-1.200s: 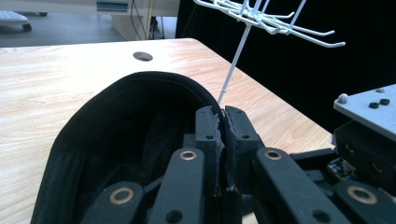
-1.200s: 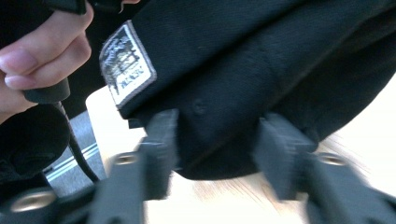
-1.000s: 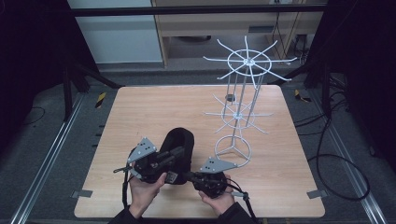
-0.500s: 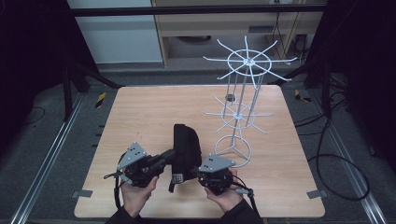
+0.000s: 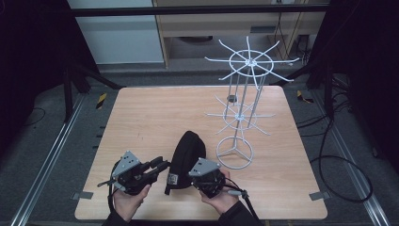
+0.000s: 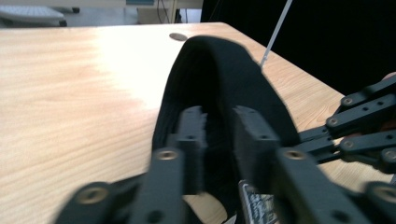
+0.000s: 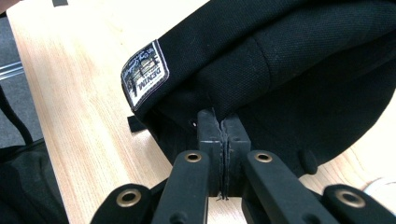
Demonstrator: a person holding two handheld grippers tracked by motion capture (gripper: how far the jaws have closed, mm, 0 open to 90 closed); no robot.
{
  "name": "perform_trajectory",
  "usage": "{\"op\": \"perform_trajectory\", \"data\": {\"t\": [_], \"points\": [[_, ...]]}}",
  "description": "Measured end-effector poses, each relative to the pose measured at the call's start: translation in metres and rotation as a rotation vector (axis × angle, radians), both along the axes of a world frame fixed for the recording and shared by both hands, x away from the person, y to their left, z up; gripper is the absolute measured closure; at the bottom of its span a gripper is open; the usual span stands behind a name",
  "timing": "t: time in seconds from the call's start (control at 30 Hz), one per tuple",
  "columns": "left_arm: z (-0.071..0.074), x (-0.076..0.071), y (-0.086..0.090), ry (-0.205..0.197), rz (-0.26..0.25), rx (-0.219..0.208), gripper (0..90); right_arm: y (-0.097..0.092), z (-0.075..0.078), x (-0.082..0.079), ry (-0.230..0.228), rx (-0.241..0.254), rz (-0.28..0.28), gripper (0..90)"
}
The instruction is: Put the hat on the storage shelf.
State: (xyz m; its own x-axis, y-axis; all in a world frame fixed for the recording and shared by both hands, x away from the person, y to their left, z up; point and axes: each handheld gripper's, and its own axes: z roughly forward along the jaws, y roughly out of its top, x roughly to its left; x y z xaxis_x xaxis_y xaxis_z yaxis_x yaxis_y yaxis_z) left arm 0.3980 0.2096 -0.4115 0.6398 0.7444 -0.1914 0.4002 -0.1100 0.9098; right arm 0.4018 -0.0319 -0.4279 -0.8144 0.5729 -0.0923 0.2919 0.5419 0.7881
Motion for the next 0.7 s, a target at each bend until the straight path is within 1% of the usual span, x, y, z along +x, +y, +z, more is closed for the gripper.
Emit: {"op": "perform_trajectory", "data": {"t": [0.03,0.07,0.1,0.13,0.17,0.2,0.27,0.3,0.33,0.37,0.4,0.43,0.5,0.53,0.57,0.6,0.63,0.7], "points": [[0.0,0.001,-0.002,0.003,-0.006,0.0,60.7,0.001,-0.001,0.0,0.0,0.0,0.005,89.6],[0.001,0.006,-0.006,0.01,-0.015,0.002,53.5,0.002,-0.001,0.0,-0.002,-0.005,0.009,89.6],[0.001,0.006,-0.006,0.01,-0.015,0.002,50.2,0.002,-0.001,0.0,-0.002,-0.005,0.009,89.6],[0.002,0.01,-0.01,0.022,-0.023,0.007,50.2,0.003,-0.002,0.0,-0.004,-0.003,0.013,89.6],[0.002,0.013,-0.014,0.032,-0.034,0.013,46.0,0.003,-0.002,-0.001,-0.006,-0.008,0.016,89.6],[0.003,0.015,-0.018,0.031,-0.034,0.026,44.2,0.004,-0.002,-0.001,-0.008,-0.008,0.022,89.6],[0.004,0.02,-0.026,0.049,-0.048,0.032,42.8,0.006,-0.003,-0.002,-0.012,-0.009,0.03,89.6],[0.004,0.022,-0.032,0.055,-0.038,0.041,43.2,0.007,-0.003,-0.003,-0.014,-0.01,0.04,89.6],[0.004,0.022,-0.032,0.055,-0.038,0.041,46.4,0.007,-0.003,-0.003,-0.014,-0.01,0.04,89.6],[0.004,0.024,-0.035,0.062,-0.03,0.047,46.4,0.007,-0.004,-0.003,-0.016,-0.008,0.044,89.6],[0.003,0.027,-0.035,0.076,-0.03,0.044,55.5,0.008,-0.005,-0.004,-0.019,-0.016,0.049,89.5],[0.003,0.028,-0.034,0.093,-0.032,0.037,55.5,0.008,-0.005,-0.004,-0.019,-0.016,0.049,89.5],[0.003,0.031,-0.03,0.125,-0.038,0.015,61.5,0.008,-0.006,-0.005,-0.015,-0.01,0.051,89.5],[0.003,0.031,-0.028,0.131,-0.039,0.007,64.4,0.007,-0.006,-0.004,-0.012,-0.005,0.051,89.4],[0.004,0.031,-0.026,0.133,-0.04,0.002,67.8,0.006,-0.006,-0.004,-0.005,0.017,0.053,89.2],[0.004,0.031,-0.025,0.131,-0.038,0.0,67.8,0.006,-0.006,-0.004,-0.005,0.017,0.053,89.2],[0.005,0.03,-0.024,0.126,-0.036,-0.003,69.7,0.006,-0.006,-0.003,0.0,0.023,0.052,89.0],[0.006,0.028,-0.023,0.115,-0.028,-0.006,73.2,0.005,-0.007,-0.003,0.004,0.046,0.055,87.8]]}}
